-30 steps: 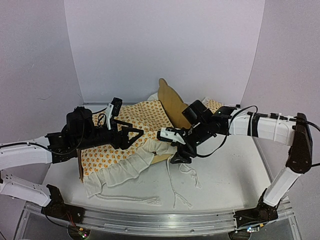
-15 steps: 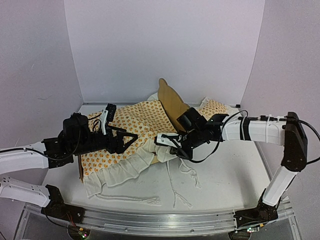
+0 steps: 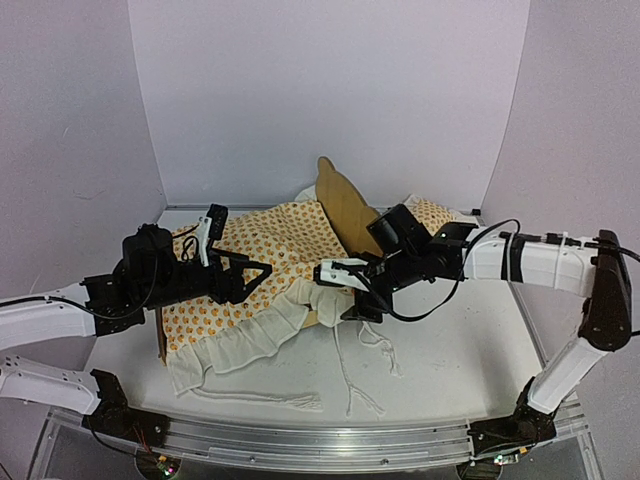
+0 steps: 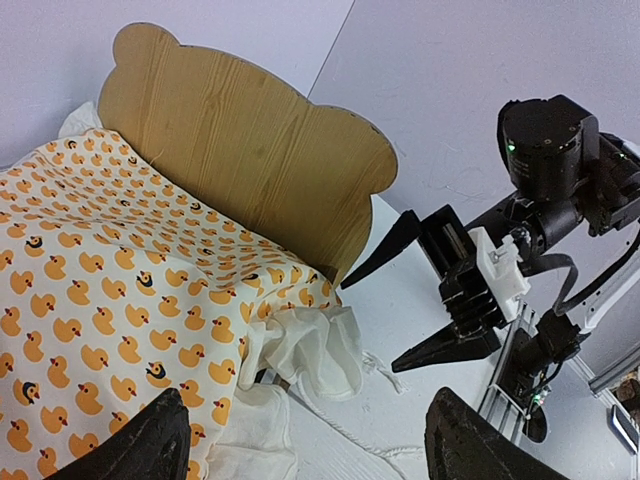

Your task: Set up the pet bed

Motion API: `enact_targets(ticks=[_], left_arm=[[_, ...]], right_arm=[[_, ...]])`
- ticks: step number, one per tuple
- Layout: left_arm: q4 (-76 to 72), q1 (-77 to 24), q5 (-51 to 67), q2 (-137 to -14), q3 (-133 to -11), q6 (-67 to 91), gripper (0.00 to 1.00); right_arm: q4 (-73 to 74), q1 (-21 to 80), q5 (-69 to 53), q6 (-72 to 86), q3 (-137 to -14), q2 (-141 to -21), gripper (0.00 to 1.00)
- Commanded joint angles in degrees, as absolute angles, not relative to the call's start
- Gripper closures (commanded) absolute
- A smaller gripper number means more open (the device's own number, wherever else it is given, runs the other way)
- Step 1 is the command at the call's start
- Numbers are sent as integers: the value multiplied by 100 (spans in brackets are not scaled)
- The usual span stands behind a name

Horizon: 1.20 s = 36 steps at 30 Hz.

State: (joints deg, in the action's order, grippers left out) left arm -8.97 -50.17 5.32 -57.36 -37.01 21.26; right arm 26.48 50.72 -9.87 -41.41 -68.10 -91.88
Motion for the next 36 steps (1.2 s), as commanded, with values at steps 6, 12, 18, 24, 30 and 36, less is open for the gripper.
enact_targets(ticks=[6,12,18,24,30,36], left_arm=[[-960,-4970,484,-5385,-3646,2231,19],[-704,-4966,359,-5325,-3744,2100,18],[-588,-4932,369,-5405,-3869,1988,17],[-490,-4914,344,-5382,-3888,1960,17],[-210,-4890,346,-5343,-3902,1998,17],[252,-4887,167,-5219,-3898,2192,16]], right_arm=[[2698,5077,-1370,-4599,-7399,-9850,13],[2567,5080,-1272,-4791,-6849,-9459,63],[2571,5079,-747,-4836,-6684,-9286,99],[2575,5073,-42,-4913,-6223,-8897,100],[2566,4614,167,-4647,-5652,-8723,100],[2665,4577,-216,-3923,-5605,-8703,97]])
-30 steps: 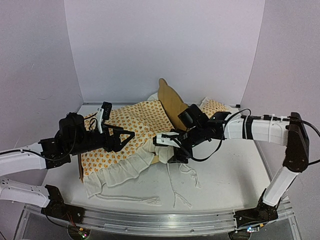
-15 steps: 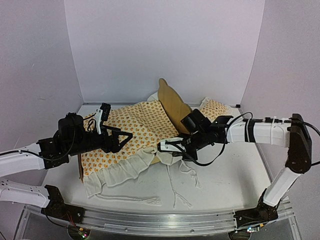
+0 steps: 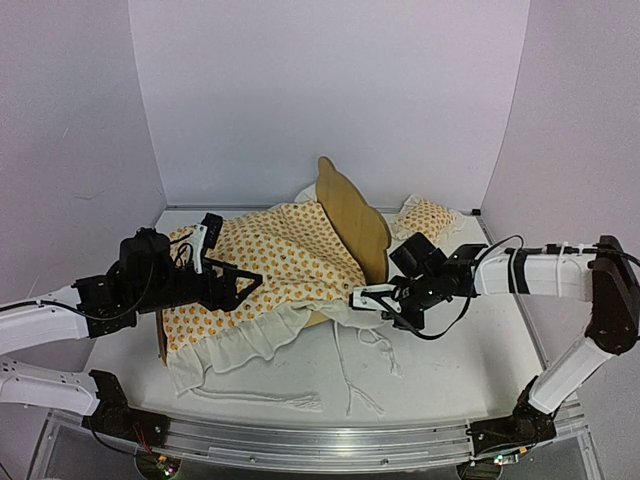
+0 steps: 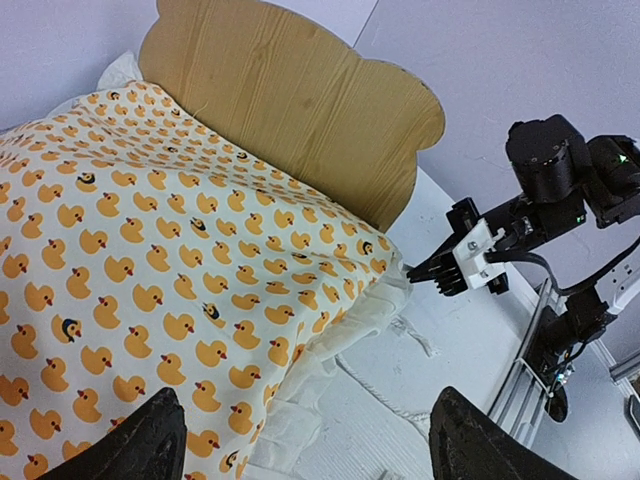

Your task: Set up the pet bed

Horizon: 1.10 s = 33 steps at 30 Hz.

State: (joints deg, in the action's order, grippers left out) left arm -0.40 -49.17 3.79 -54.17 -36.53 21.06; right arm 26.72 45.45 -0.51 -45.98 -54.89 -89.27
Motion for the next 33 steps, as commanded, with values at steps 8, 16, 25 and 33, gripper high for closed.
enact_targets(ticks=[8,16,25,33], left_arm=[[327,-4887,607,-5549,-3937,2523,17],[343,-6826,-1813,-6418,-4227,2486,17],[280,-8343,-5522,-8345,-4283,679,7],[389,-8473,-6493,-9119,-4228,-259,2]], right_arm=[[2084,5152,-239,-2819,-5517,-8295,23],[860,5279,-528,-2398,-4890,-8416,16],[1146,5281,-471,-3202,-4773,-8313,12],[543,5333,-266,-4047,-4726,-8561,2]])
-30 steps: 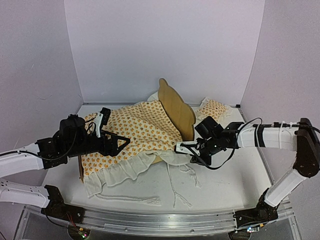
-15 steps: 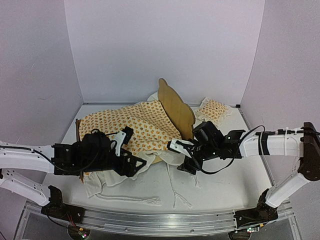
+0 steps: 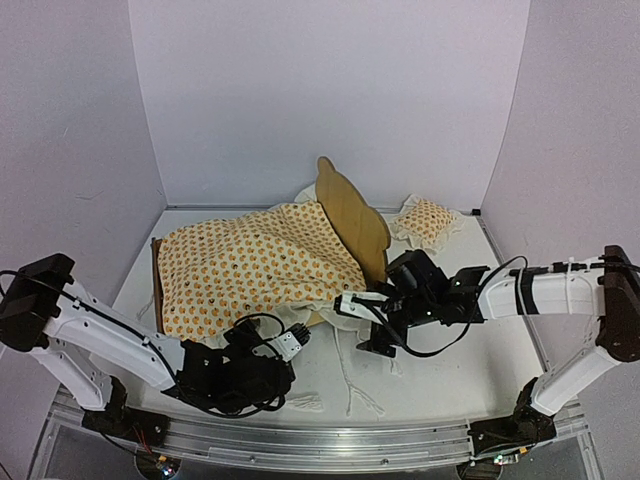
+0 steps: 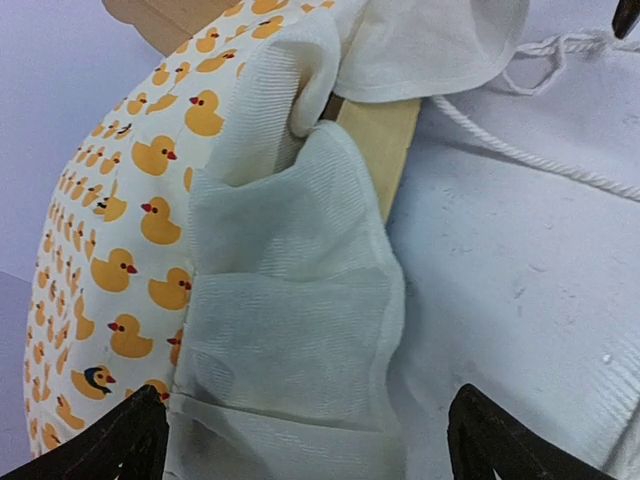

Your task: Set up the pet bed

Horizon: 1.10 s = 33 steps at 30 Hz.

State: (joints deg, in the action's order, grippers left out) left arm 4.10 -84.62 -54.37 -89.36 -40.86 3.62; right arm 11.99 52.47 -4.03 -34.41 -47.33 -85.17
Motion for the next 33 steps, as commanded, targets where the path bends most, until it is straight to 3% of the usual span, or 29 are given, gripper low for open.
enact_targets(ticks=[1,6,9,12,16,18,22,25,27,29,33], left_arm=[[455,-8480,-6597,-9241,-4290,-222,2],[1986,-8481,-7510,-9915,-4873,1276,11],[3813,-8486,-7846,-10162,-5372,3086,28],[5899,-8482,-8031,-10454,-5745,5063,49],[6741,-8490,-7992,-10669,-6134,6003,68],[6781,-8497,-7861,-10620,-6168,6137,83],[6745,-8562,-7531,-10263,-6082,6381,100],[6558,-8638,-7136,-9854,-6006,6278,100],[5650,-8682,-6597,-9494,-5794,5231,100],[4185,-8700,-5709,-8945,-5278,3904,100],[2646,-8676,-4182,-7750,-4298,3256,100]], right_arm=[[486,5379,-177,-4192,-4769,-8667,2],[-381,5624,621,-4987,-4852,-9182,2],[-966,5666,1116,-5089,-4864,-9332,2],[-1370,5666,1610,-5154,-4841,-9437,11],[-1656,5651,1915,-5291,-4669,-9485,55],[-1688,5654,2042,-5287,-4561,-9456,61],[-1731,5583,2110,-5154,-4264,-9262,82],[-1630,5486,1881,-4954,-4009,-8988,94],[-902,5429,1590,-4758,-4023,-8820,100],[-315,5307,1218,-4477,-4074,-8709,100],[781,4897,374,-3982,-4236,-8566,100]])
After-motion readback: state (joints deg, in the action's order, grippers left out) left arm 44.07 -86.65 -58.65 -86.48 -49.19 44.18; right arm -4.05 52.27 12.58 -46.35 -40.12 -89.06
